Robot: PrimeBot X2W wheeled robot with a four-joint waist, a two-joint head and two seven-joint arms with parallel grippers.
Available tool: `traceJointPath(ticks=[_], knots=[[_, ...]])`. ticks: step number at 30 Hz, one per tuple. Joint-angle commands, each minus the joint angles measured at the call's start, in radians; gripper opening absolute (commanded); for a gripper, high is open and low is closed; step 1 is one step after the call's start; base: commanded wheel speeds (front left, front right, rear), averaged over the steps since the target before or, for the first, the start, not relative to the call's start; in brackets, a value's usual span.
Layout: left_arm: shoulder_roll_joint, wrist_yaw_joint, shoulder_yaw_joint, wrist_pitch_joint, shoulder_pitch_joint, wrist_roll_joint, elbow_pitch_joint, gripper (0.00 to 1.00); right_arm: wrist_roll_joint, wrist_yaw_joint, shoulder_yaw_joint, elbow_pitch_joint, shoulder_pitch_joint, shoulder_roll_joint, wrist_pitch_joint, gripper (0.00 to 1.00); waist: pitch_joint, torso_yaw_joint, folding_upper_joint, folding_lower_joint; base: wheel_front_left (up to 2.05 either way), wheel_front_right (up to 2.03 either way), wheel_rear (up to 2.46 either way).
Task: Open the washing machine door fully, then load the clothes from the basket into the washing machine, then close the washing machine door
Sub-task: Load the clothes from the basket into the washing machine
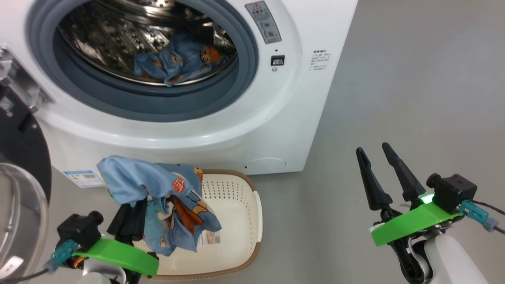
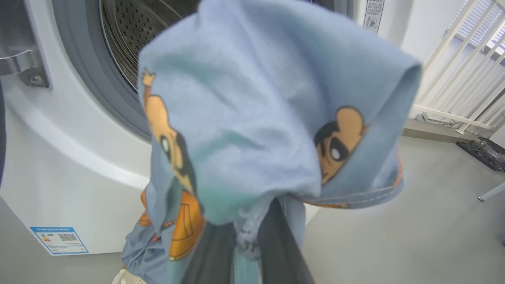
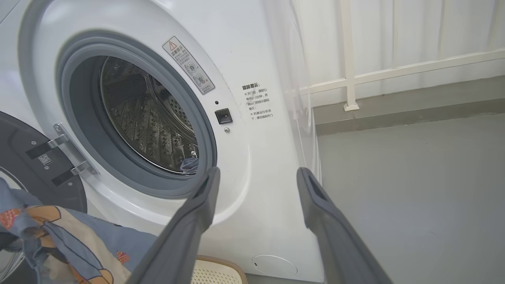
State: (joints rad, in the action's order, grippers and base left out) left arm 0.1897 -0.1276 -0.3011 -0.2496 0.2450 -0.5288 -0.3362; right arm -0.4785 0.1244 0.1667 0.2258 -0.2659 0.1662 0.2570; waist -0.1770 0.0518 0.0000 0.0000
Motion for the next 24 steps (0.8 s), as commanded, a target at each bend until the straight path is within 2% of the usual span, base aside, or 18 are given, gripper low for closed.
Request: traceJointPath(ticks=[1, 14, 24], knots=[[0.017, 0.006, 0.053, -0.012, -0.01, 0.021, 0.059, 0.0, -0.009, 0.006, 0.015, -0.02, 0.012, 0.009, 0.005, 1.0, 0.033, -0.015, 0.0, 0.0, 0.0, 0.0, 0.0], [0.021, 0.036, 0.078, -0.007, -0.085, 0.046, 0.207, 0.0, -0.022, 0.006, 0.008, -0.015, 0.045, 0.022, 0.005, 1.0, 0.088, -0.031, 0.0, 0.0, 0.0, 0.0, 0.0], [0.025, 0.061, 0.077, 0.013, -0.111, 0.039, 0.278, 0.0, -0.023, 0.006, 0.008, -0.019, 0.052, 0.028, 0.005, 1.0, 0.09, -0.035, 0.0, 0.0, 0.0, 0.0, 0.0]])
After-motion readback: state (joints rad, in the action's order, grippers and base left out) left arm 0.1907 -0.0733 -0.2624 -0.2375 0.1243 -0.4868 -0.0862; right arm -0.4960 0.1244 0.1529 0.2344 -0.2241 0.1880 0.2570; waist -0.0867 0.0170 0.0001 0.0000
